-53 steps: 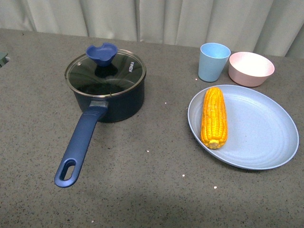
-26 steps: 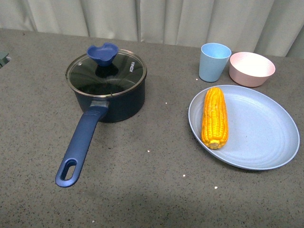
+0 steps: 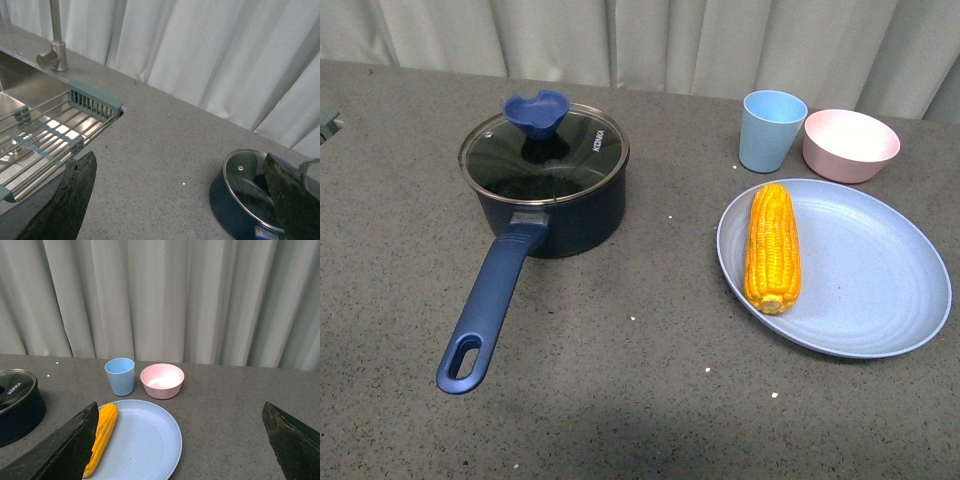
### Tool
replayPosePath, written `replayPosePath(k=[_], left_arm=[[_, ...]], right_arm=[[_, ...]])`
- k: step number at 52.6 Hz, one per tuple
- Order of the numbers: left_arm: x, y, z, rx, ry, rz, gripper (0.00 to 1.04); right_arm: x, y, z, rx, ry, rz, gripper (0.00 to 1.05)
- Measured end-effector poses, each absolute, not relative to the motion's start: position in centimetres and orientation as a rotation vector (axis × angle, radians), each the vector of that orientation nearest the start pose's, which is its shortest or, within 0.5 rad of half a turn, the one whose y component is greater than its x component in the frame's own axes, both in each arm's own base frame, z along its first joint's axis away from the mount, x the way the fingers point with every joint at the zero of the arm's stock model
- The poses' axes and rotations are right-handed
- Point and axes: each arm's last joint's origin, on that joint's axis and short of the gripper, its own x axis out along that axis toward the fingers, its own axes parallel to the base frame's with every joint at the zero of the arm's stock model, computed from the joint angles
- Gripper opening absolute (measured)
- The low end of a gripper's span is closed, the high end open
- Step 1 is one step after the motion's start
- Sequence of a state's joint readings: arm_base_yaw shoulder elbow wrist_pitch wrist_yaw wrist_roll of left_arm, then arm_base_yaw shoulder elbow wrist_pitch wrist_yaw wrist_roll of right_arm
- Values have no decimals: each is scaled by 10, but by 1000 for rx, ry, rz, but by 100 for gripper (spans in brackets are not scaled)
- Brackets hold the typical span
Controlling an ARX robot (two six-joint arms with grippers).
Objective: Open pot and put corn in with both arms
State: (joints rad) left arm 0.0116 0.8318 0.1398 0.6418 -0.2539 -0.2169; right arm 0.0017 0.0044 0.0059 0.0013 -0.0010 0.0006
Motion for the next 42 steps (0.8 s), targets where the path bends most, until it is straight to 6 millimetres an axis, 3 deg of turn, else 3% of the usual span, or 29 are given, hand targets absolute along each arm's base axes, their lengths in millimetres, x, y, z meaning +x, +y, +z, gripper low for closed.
replayPosePath(k=[11,24,42], left_arm=[[225,11,185,-225,49,250,98],[294,6,164,-222,162,186,98],[338,-9,141,-190,187,107,98]], right_arm=[[98,0,165,0,-3,3,96],[98,0,165,1,-3,3,96],[98,0,165,1,-3,3,96]])
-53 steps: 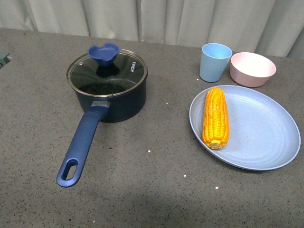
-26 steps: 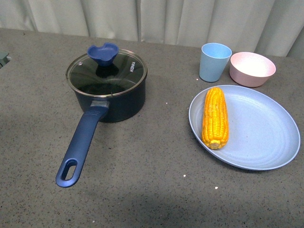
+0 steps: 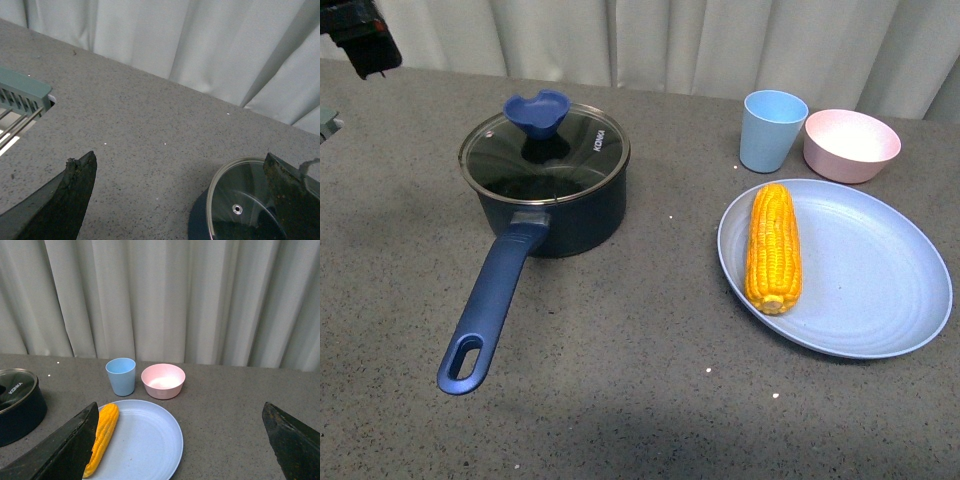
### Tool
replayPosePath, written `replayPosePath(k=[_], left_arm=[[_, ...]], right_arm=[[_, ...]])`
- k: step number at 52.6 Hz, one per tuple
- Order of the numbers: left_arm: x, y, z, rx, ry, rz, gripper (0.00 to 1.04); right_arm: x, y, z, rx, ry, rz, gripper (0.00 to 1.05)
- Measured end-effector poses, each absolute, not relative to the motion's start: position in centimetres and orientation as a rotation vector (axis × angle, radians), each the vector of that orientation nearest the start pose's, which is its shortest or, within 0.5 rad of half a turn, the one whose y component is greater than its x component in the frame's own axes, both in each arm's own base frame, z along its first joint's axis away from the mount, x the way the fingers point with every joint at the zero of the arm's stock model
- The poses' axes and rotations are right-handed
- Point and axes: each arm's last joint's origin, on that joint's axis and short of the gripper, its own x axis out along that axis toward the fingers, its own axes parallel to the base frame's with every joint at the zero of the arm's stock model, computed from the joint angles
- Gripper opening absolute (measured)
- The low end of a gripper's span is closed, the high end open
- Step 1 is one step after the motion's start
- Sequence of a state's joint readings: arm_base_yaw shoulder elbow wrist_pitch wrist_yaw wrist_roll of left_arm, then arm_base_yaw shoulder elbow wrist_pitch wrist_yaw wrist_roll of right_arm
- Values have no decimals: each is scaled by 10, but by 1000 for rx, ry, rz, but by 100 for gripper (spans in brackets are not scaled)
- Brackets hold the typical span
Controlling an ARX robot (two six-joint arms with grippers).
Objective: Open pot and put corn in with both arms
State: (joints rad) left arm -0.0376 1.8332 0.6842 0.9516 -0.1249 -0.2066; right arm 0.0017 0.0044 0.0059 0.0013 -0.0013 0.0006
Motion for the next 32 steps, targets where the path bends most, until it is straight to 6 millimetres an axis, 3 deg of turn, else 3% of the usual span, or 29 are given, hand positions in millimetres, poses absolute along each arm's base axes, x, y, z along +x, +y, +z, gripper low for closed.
replayPosePath(k=[13,32], left_arm=[[359,-31,130,-180,201,23,98],[377,-81,122,-128,204,-157,98]], right_arm=[[98,0,165,1,-3,3,96],[98,0,165,1,-3,3,96]])
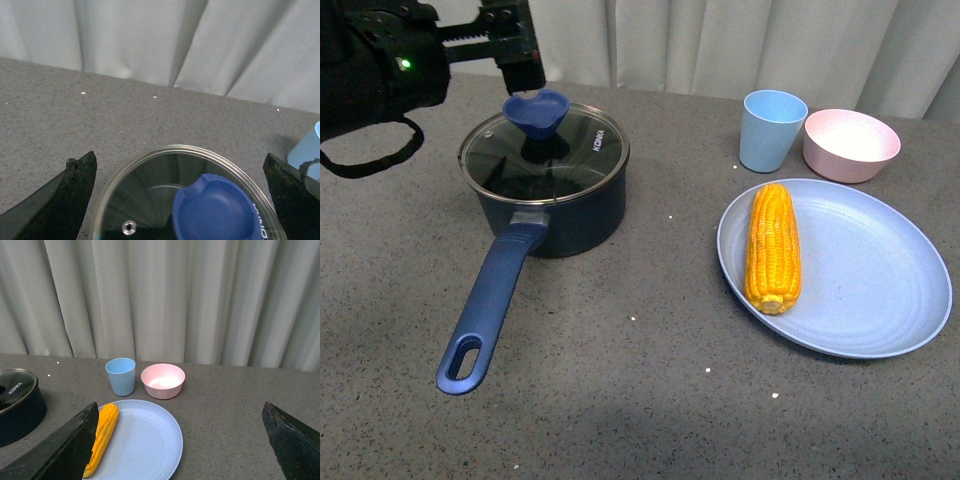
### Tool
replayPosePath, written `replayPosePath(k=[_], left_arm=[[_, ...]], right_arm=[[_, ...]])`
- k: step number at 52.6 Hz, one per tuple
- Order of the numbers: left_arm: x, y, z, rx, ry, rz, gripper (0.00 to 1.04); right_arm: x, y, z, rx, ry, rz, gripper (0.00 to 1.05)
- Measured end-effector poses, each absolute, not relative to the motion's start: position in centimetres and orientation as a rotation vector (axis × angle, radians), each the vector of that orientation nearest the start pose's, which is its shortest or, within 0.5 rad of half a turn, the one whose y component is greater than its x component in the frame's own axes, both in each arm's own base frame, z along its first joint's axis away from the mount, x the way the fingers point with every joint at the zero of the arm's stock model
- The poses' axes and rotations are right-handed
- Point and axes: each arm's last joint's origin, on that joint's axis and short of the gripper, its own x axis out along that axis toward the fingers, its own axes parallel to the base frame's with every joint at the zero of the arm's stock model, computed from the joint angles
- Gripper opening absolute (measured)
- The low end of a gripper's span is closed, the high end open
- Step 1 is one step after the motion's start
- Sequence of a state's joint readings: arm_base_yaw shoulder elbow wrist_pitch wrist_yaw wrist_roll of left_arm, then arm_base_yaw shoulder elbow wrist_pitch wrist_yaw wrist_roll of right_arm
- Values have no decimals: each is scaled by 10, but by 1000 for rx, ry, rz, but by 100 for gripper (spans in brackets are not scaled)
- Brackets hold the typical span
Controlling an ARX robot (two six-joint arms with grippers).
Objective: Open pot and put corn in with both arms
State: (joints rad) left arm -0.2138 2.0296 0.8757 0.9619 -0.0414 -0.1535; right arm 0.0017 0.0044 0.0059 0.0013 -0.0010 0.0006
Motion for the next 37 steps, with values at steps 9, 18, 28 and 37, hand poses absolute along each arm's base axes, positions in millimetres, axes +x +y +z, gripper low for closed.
replayPosePath(k=[9,18,28,37], left_arm=[[379,-96,112,-88,223,-207,98],[379,-100,106,-69,238,-230,98],[377,-106,97,-55,255,-259,98],[376,-113,88,-41,278,-277,98]], right_arm=[[98,0,165,0,-3,3,96],[98,0,165,1,-3,3,96],[98,0,165,0,-3,3,96],[98,0,165,1,-3,3,96]])
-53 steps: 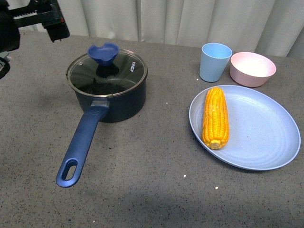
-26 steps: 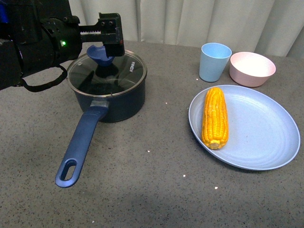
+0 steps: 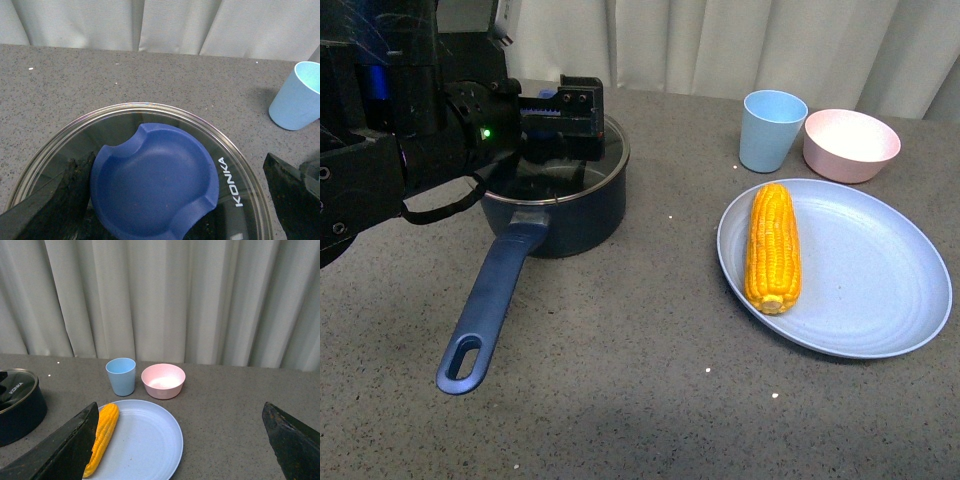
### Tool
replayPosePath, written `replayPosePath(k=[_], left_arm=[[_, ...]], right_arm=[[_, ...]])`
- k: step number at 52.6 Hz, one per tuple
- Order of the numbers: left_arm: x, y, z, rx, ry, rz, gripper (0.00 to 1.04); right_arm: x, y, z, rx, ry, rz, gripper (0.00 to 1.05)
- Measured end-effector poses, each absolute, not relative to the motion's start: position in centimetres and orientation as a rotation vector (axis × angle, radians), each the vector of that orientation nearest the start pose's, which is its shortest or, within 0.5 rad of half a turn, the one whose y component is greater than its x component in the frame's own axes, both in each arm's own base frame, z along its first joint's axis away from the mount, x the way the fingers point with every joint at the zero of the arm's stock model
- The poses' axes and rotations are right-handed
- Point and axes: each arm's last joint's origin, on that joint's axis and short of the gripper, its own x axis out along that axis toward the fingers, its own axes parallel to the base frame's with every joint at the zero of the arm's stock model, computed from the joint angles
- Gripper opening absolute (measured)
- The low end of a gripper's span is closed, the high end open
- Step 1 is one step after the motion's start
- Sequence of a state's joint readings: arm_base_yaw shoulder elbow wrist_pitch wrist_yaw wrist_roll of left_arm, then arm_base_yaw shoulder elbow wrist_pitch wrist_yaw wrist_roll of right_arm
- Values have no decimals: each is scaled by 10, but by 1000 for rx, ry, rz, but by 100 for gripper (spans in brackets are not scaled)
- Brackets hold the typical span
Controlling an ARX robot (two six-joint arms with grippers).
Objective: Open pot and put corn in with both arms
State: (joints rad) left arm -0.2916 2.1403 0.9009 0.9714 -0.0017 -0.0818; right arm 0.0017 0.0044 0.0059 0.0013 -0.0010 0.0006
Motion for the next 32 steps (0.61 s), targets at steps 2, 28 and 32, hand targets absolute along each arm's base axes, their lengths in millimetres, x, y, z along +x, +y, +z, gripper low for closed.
replayPosePath(k=[2,28,32], left_arm=[[376,-113,86,-39,280,-279,98],[395,-107,81,-18,279,-255,98],[396,-106,81,-17,279,-252,98]], right_arm=[[98,0,165,1,-3,3,96],[98,0,165,1,-3,3,96],[98,0,165,1,-3,3,96]])
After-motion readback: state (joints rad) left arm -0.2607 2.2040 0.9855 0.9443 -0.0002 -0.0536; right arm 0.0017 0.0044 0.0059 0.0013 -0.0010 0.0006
